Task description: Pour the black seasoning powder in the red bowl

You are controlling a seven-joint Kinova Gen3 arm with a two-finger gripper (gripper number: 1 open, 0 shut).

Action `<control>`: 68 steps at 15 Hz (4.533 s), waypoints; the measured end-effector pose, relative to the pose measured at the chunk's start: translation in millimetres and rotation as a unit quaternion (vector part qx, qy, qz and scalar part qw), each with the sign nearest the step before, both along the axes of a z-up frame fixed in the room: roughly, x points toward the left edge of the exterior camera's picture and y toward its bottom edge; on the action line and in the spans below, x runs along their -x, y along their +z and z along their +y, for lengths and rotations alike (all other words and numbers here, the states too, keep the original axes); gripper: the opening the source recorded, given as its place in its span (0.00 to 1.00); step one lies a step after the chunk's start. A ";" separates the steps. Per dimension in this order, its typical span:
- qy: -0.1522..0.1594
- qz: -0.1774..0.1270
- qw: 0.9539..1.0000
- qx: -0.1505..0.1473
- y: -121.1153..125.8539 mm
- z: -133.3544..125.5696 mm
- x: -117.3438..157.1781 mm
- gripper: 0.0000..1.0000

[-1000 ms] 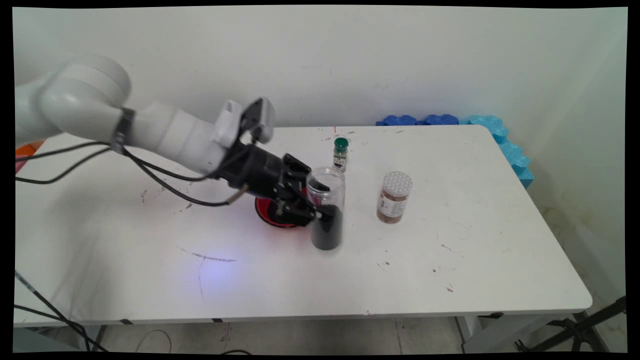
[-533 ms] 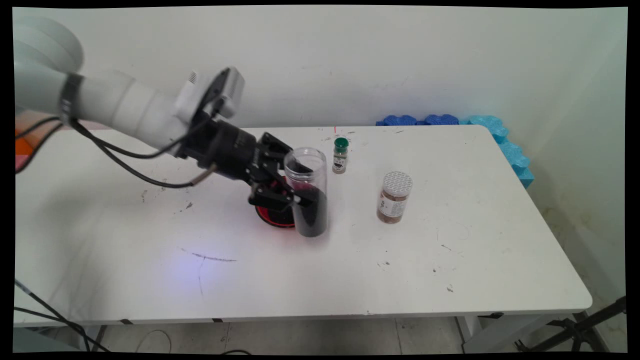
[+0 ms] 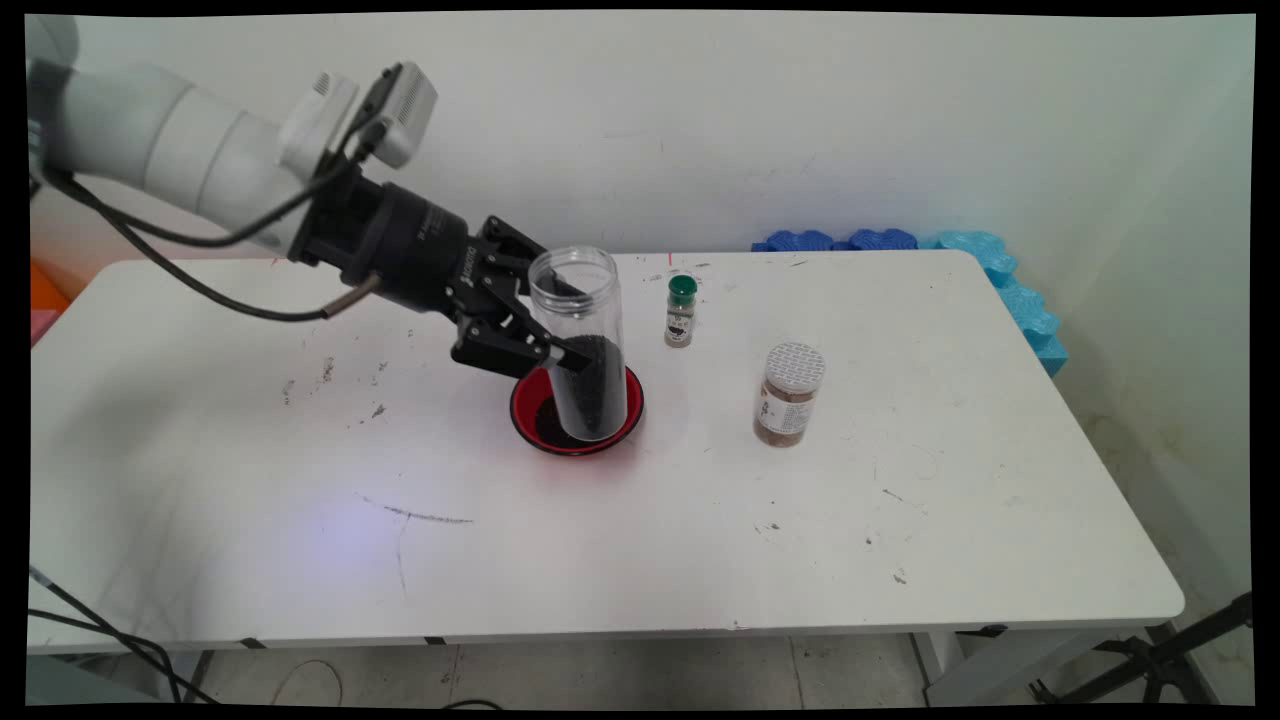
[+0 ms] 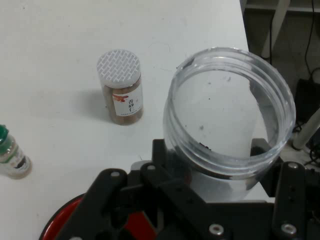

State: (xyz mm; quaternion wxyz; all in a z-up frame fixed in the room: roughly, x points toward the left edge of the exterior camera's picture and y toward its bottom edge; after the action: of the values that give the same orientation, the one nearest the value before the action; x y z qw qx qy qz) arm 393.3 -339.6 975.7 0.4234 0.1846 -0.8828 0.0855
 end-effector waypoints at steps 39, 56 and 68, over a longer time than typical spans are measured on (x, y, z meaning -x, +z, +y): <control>0.321 0.177 0.803 -0.469 -50.1 -25.2 -13.1 0.00; 0.410 0.245 0.643 -0.599 -75.4 -43.6 -17.7 0.00; 0.447 0.280 0.516 -0.675 -83.0 -51.6 -22.2 0.00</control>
State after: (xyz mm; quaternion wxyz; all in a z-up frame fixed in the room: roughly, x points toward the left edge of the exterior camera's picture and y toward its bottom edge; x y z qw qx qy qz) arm 415.6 -391.2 892.8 0.3030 0.7996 -0.3116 -0.4144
